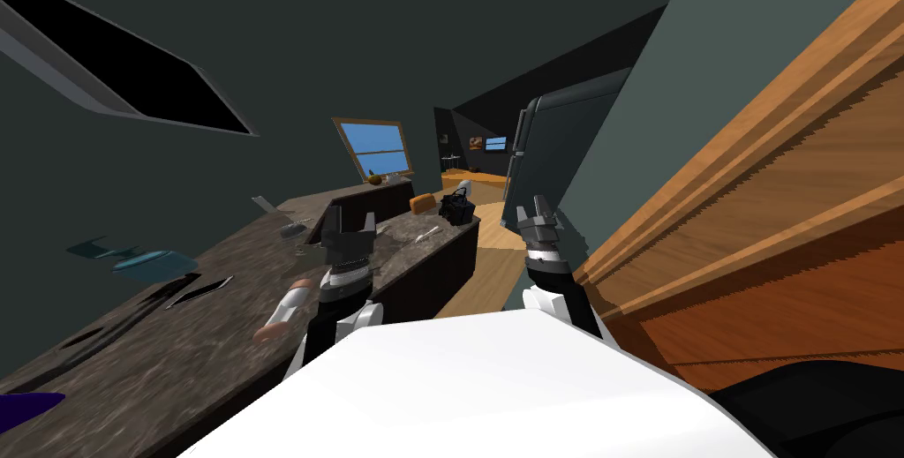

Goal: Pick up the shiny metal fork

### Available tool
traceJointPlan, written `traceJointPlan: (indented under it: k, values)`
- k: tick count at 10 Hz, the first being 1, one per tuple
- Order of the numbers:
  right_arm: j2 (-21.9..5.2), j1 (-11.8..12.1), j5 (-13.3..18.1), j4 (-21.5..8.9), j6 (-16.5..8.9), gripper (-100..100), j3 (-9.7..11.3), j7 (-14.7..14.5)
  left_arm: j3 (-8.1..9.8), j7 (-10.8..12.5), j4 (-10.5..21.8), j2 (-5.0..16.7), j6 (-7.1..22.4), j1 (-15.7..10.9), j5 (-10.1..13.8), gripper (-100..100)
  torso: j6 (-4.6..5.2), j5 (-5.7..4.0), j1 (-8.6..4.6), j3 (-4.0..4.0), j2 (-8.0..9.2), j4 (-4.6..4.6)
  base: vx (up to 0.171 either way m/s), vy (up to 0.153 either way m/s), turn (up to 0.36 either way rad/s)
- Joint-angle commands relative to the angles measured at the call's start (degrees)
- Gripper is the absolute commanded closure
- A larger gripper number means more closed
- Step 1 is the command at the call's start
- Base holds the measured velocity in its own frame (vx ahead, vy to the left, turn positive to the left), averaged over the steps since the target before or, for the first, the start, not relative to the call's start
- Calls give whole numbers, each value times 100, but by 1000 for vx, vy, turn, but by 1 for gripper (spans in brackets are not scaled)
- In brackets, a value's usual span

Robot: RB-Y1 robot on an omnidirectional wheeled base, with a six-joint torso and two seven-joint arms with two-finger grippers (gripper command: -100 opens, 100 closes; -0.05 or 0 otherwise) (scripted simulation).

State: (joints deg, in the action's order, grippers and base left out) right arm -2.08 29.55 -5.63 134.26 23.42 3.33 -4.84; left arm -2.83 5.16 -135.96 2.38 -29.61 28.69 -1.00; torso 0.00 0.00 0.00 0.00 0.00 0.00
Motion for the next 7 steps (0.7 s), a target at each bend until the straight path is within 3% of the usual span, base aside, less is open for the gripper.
traceJointPlan:
  k: [1, 6, 7]
  values:
    - [0, 0, 0, 0, 0, 0, 0, 0, -27, 98, 107, 162, 189, -182, 31, -100, 0, 0, 0, 0, 0, 0, -14, 15, 39]
    - [0, 0, 0, 0, 0, 0, 0, 0, -136, 536, 624, 454, 981, -975, 180, -100, 0, 4, 15, 6, 10, 2, -37, 33, 43]
    - [0, 0, 0, 0, 0, 0, 0, 0, -136, 536, 624, 454, 1071, -1014, 180, -100, 0, 4, 16, 7, 12, 3, -31, 25, 6]
